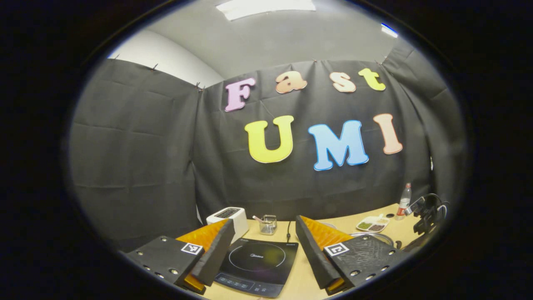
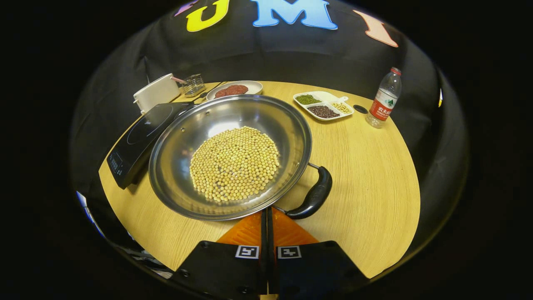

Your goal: First push the handle of the pot to place it horizontally, then grasp the pot with both hands and set it on the induction cooktop.

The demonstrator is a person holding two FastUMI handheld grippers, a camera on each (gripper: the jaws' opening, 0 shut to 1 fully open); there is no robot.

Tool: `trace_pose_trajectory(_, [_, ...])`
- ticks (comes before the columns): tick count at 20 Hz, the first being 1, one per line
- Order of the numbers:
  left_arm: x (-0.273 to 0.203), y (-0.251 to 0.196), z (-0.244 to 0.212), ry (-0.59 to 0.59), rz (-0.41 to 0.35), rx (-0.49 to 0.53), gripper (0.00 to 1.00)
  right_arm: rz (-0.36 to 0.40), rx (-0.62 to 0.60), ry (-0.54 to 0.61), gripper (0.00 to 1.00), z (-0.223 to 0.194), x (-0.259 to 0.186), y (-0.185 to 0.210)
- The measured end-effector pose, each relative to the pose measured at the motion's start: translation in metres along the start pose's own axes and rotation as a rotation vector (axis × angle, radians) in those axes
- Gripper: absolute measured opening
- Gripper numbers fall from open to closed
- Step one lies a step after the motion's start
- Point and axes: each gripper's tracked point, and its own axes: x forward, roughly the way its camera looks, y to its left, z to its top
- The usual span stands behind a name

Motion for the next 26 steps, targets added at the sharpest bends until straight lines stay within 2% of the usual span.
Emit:
trace_pose_trajectory(1, [0.002, -0.003, -0.002, 0.002, 0.000, -0.001, 0.94, -0.005, 0.003, -0.001, 0.02, 0.001, 0.001, -0.004])
trace_pose_trajectory(2, [0.004, -0.005, -0.002, 0.004, 0.000, -0.003, 0.85, -0.012, 0.001, -0.004, 0.02, 0.003, 0.003, -0.008])
trace_pose_trajectory(12, [0.024, -0.041, -0.025, 0.044, -0.012, -0.022, 0.85, -0.071, 0.010, -0.014, 0.02, 0.022, 0.018, -0.046])
trace_pose_trajectory(19, [0.037, -0.058, -0.048, 0.085, -0.031, -0.030, 0.85, -0.120, 0.044, -0.086, 0.02, 0.041, 0.015, -0.064])
trace_pose_trajectory(22, [0.046, -0.065, -0.059, 0.097, -0.060, -0.038, 0.85, -0.124, 0.055, -0.183, 0.04, 0.058, 0.000, -0.066])
trace_pose_trajectory(23, [0.050, -0.068, -0.064, 0.104, -0.070, -0.044, 0.85, -0.114, 0.064, -0.214, 0.06, 0.065, -0.008, -0.063])
trace_pose_trajectory(24, [0.056, -0.071, -0.070, 0.115, -0.080, -0.054, 0.85, -0.104, 0.073, -0.244, 0.23, 0.073, -0.014, -0.061])
trace_pose_trajectory(25, [0.060, -0.074, -0.078, 0.130, -0.091, -0.066, 0.86, -0.100, 0.080, -0.273, 0.31, 0.079, -0.017, -0.060])
trace_pose_trajectory(26, [0.066, -0.078, -0.083, 0.140, -0.104, -0.080, 0.86, -0.093, 0.084, -0.292, 0.51, 0.083, -0.020, -0.058])
